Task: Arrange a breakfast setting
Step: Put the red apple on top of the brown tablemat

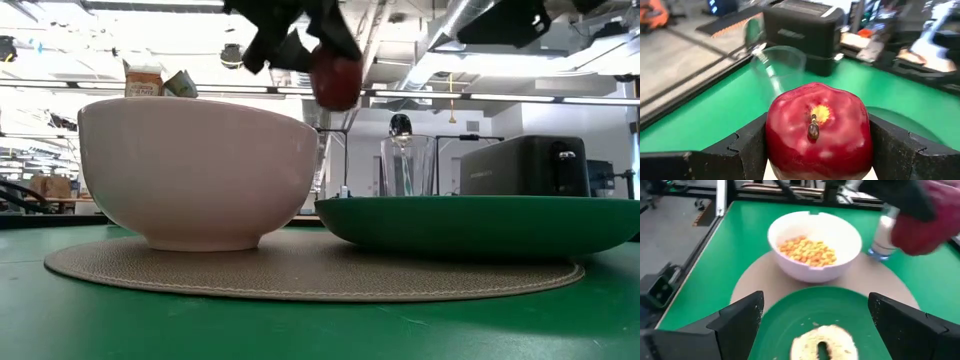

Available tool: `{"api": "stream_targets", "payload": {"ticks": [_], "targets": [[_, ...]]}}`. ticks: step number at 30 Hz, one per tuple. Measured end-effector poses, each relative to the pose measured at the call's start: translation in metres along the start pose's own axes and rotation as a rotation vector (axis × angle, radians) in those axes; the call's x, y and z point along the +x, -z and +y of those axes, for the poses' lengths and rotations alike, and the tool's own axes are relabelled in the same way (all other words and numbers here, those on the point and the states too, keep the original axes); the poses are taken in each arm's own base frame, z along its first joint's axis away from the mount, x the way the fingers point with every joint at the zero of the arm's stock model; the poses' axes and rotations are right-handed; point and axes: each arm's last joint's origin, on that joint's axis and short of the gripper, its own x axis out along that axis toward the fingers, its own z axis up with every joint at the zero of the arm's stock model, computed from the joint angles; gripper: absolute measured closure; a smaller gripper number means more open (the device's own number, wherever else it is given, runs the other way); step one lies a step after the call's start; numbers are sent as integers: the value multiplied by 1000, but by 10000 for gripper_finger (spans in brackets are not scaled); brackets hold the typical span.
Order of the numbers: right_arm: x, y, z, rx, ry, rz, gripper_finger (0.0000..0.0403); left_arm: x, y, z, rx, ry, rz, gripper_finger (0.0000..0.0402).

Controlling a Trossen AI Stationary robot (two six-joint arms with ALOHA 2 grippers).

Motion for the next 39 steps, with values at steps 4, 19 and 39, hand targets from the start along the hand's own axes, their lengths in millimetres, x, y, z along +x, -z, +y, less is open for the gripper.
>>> {"api": "stream_targets", "payload": {"ticks": [4,19,39], "targets": [[-1,5,8,-39,-18,7,17,10,2,15,-44,-61,36,144],[1,16,7,-79,-20,5,17,47,35,22,-146,-226,57,144],[1,16,8,-79,-21,6,17,71,66,18,-180,-281,101,144]]}}
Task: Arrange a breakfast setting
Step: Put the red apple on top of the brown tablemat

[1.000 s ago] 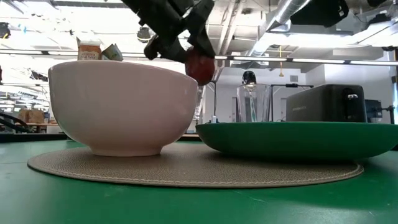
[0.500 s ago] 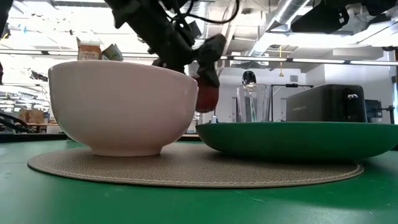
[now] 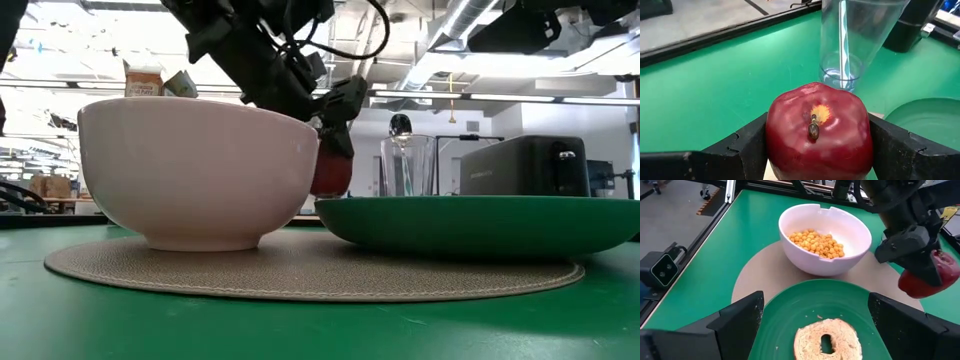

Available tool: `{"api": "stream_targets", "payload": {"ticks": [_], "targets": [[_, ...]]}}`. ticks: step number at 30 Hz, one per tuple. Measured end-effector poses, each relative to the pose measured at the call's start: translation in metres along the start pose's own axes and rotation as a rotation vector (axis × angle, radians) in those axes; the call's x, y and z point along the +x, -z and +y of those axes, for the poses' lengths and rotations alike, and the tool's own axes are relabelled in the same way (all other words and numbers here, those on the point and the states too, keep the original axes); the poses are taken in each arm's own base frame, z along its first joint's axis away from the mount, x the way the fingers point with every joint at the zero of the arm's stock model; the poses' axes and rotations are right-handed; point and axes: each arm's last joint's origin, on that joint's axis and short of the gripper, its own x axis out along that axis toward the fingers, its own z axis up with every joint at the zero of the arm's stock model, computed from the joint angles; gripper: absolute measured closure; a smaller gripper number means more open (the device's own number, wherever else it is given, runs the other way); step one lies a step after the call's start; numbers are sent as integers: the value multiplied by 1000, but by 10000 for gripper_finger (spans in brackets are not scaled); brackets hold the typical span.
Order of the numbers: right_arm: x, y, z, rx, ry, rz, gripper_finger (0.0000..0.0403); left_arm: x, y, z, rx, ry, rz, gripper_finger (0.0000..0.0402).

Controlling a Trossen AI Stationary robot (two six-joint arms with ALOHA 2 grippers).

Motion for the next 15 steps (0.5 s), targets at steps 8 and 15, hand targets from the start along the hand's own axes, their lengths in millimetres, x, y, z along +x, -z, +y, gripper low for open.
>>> {"api": "stream_targets", "payload": {"ticks": [8,15], "targets": [[0,-1,0,5,-2,-7,17,12,16,-2,-12,-19,29,144],[0,-1,0,4,-3,-11,17,12,18,0,3,-43,31,144]]}}
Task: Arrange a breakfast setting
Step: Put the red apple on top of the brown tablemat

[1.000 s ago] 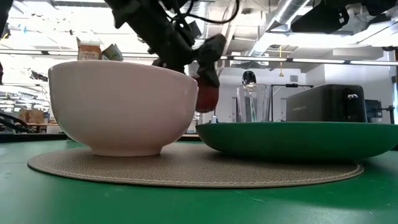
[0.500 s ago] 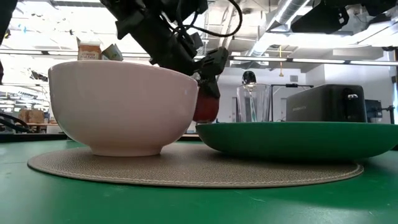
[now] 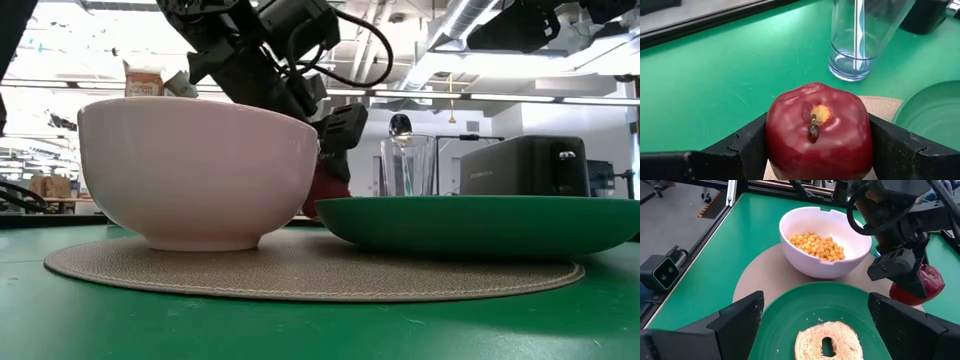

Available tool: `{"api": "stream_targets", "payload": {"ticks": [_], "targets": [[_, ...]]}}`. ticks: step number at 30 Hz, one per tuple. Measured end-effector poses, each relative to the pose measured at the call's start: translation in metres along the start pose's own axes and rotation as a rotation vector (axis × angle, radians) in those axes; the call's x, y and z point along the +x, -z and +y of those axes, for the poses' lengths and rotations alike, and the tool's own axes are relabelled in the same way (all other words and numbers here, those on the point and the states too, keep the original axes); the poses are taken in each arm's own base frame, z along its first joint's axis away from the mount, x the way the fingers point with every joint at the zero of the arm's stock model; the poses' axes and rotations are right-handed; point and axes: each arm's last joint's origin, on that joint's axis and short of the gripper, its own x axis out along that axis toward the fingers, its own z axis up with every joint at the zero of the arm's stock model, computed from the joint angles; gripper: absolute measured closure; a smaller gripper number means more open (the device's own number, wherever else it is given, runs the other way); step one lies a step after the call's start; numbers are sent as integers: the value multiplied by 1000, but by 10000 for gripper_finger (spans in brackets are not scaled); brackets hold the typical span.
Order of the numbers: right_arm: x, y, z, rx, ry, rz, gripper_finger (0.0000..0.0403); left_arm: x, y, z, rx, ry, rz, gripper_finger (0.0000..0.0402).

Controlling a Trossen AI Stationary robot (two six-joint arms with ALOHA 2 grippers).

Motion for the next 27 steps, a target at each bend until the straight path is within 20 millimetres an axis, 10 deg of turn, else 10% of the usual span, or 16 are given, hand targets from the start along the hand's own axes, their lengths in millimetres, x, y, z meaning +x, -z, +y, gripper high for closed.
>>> {"api": "stream_targets", "payload": {"ticks": [27], "targets": [[0,0,0,-4,-2,1,17,14,13,-4,14,31,64,90]]}}
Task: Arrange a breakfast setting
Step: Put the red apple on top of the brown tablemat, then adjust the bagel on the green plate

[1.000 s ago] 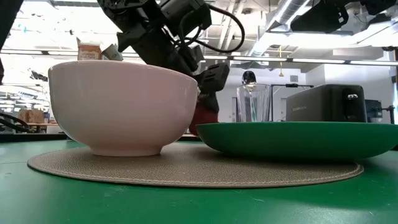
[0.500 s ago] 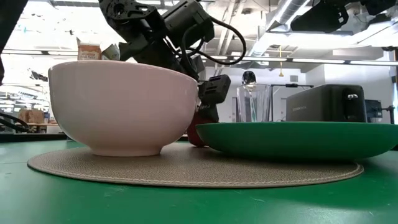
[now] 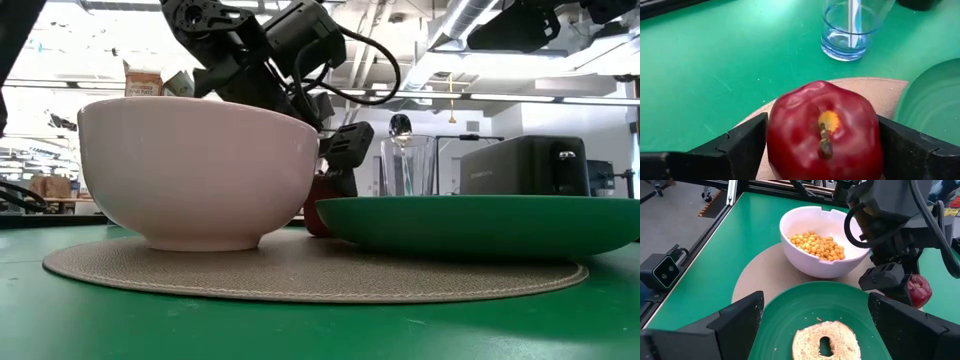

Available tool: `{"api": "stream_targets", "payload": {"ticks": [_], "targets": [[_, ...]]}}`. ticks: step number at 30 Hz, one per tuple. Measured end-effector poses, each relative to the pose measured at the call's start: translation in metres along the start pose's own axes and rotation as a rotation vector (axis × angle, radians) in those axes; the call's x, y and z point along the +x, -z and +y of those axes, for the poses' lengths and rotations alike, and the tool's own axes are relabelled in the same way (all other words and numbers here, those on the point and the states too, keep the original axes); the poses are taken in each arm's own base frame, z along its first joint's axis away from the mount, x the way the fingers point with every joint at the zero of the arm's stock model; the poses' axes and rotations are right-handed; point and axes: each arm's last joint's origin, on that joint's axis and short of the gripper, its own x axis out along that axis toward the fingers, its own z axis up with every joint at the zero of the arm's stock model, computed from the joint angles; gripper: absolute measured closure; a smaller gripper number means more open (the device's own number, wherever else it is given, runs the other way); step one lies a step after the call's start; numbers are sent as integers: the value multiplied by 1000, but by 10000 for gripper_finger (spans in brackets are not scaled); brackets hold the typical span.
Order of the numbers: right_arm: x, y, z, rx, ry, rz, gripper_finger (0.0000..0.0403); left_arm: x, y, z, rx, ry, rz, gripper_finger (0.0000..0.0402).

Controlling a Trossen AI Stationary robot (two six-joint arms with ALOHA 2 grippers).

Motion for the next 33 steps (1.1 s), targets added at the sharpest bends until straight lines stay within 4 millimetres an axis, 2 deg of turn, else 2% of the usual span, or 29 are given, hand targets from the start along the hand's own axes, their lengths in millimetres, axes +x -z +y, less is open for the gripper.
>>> {"api": "stream_targets", "payload": {"ticks": [8,22,28,33], "targets": [[0,0,0,0,0,1,17,-2,-1,0,5,-4,-4,79],[0,0,0,1,-1,0,17,-21,-23,2,31,26,-48,78],[0,0,0,1,-2,1,17,-40,-40,3,68,105,-58,78],[0,0,0,1,-3,1,17,-70,-53,-2,115,222,-82,78]]}}
